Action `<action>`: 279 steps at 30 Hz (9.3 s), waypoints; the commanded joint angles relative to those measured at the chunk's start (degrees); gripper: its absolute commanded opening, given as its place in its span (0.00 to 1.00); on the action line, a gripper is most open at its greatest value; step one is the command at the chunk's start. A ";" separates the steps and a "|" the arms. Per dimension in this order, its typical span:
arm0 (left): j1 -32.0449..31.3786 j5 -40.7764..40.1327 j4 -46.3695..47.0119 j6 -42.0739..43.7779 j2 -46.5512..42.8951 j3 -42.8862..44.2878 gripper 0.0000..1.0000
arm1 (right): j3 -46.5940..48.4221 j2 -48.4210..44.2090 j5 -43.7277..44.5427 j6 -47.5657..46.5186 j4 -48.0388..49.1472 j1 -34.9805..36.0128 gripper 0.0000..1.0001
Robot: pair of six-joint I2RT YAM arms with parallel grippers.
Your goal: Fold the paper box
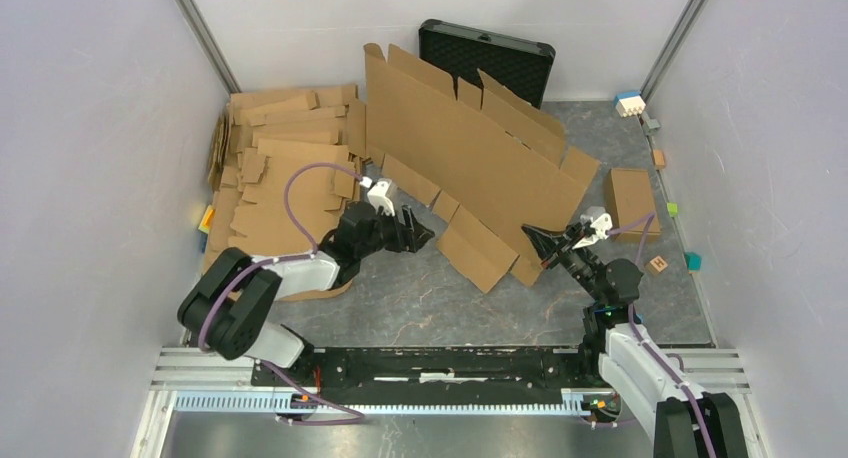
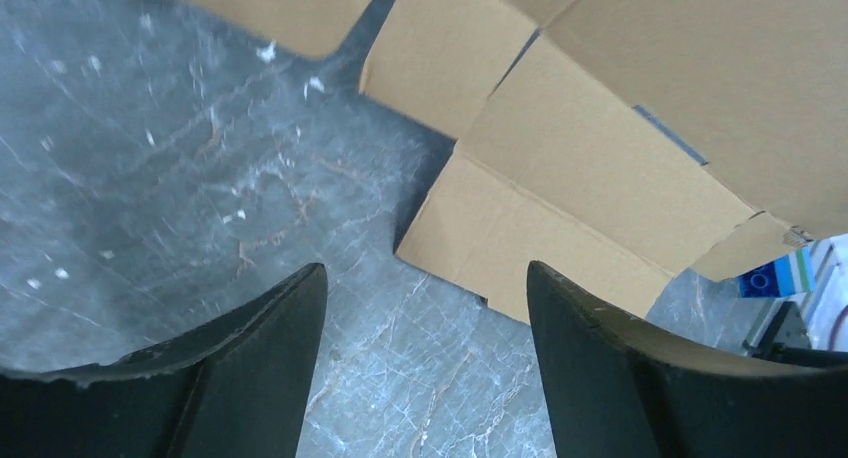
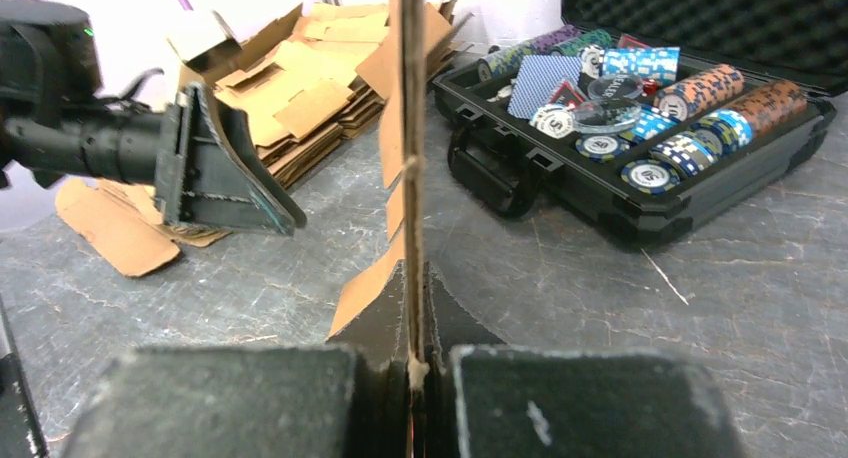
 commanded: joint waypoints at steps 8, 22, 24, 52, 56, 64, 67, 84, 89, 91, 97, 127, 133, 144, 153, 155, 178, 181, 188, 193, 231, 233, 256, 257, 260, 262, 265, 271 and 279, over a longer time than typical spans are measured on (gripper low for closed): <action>-0.27 -3.75 41.19 -23.21 15.10 -8.90 0.82 | -5.59 0.75 -2.61 2.97 8.55 0.36 0.00; -1.37 -4.63 59.18 -29.66 29.70 -3.21 0.75 | -5.40 2.57 -1.21 1.18 6.68 1.16 0.00; -1.37 -3.78 59.49 -30.33 30.82 -1.45 0.74 | -5.27 3.07 -1.14 1.08 6.62 1.28 0.00; 16.71 -7.78 -1.27 5.46 -4.88 10.49 0.98 | -3.45 2.12 10.35 -8.44 -5.90 4.05 0.00; 20.29 -3.52 2.24 8.48 1.04 14.85 0.97 | -3.84 1.68 12.05 -10.46 -6.38 5.19 0.00; 26.73 10.79 10.39 12.60 12.70 24.21 1.00 | -4.06 3.27 13.47 -11.56 -6.28 5.78 0.00; 28.12 15.70 11.67 12.38 17.13 28.36 1.00 | -4.17 3.80 13.46 -11.47 -5.80 5.90 0.00; 31.26 48.16 40.11 -25.38 46.42 56.36 0.83 | -2.62 6.85 14.61 -11.31 -6.31 6.26 0.00; 31.07 49.35 53.68 -32.91 43.60 49.35 0.62 | -2.04 7.64 15.98 -10.78 -7.12 6.27 0.00; 31.00 48.85 51.50 -29.76 39.71 44.67 0.56 | -0.76 7.02 17.25 -10.86 -8.14 6.29 0.04; 30.77 46.80 48.46 -23.94 30.08 33.44 0.36 | -0.62 5.38 21.14 -11.16 -11.32 6.25 0.25; 12.97 12.17 5.96 2.04 -33.37 -11.33 0.15 | 7.87 2.73 34.49 -4.48 -30.88 6.08 0.98; 9.07 9.11 0.20 5.70 -45.23 -15.74 0.02 | 8.79 -1.24 35.61 -4.59 -35.93 6.13 0.98; 7.27 8.39 -1.49 9.15 -53.35 -19.06 0.02 | 18.00 -8.63 42.27 -5.84 -51.29 6.07 0.98; 5.23 8.66 0.13 11.47 -56.38 -19.93 0.02 | 27.00 -6.86 36.86 -10.34 -53.97 6.09 0.98; 5.00 8.64 0.16 11.82 -57.09 -20.15 0.02 | 28.84 -6.39 33.95 -11.07 -53.69 6.15 0.98; 4.34 5.29 -0.47 9.35 -52.96 -17.08 0.02 | 25.57 -11.96 23.10 -10.78 -68.13 6.29 0.98; 4.32 1.82 -5.76 8.19 -51.05 -13.94 0.02 | 28.90 -13.48 36.39 -10.95 -72.19 6.33 0.98; 4.34 -6.06 -18.69 4.61 -46.92 -6.72 0.03 | 37.50 -15.69 47.70 -11.17 -76.08 6.27 0.98; 4.42 -8.53 -25.65 4.28 -40.97 -1.48 0.05 | 36.83 -14.82 19.29 -11.77 -72.46 6.27 0.95; 8.60 -6.31 -26.93 5.22 -29.54 8.51 0.04 | 30.65 26.92 58.26 -15.68 -60.04 62.43 0.98; 8.62 -6.21 -27.77 5.55 -29.29 8.98 0.04 | 30.45 28.44 59.07 -16.21 -58.45 63.56 0.98; 9.87 0.26 -41.80 5.07 -21.50 22.15 0.04 | 25.49 36.68 65.31 -23.10 -43.93 65.62 0.98; 10.00 0.36 -41.88 5.07 -21.32 22.41 0.04 | 25.15 36.62 65.46 -23.20 -43.36 65.62 0.98; 10.27 0.39 -42.30 5.24 -21.34 22.56 0.04 | 25.40 37.32 68.42 -23.43 -43.47 65.64 0.98; 10.47 0.14 -42.50 5.12 -21.22 22.56 0.04 | 25.87 37.99 68.40 -23.99 -43.60 65.66 0.98; 11.37 1.21 -42.77 4.41 -20.28 23.05 0.04 | 25.58 37.93 66.38 -24.43 -42.32 65.62 0.98; 13.12 3.39 -43.18 4.48 -19.43 23.70 0.04 | 25.55 37.86 73.92 -24.65 -42.43 65.62 0.95; 12.97 1.66 -43.57 6.25 -17.75 22.45 0.04 | 24.71 29.91 75.02 -24.40 -40.53 61.92 0.78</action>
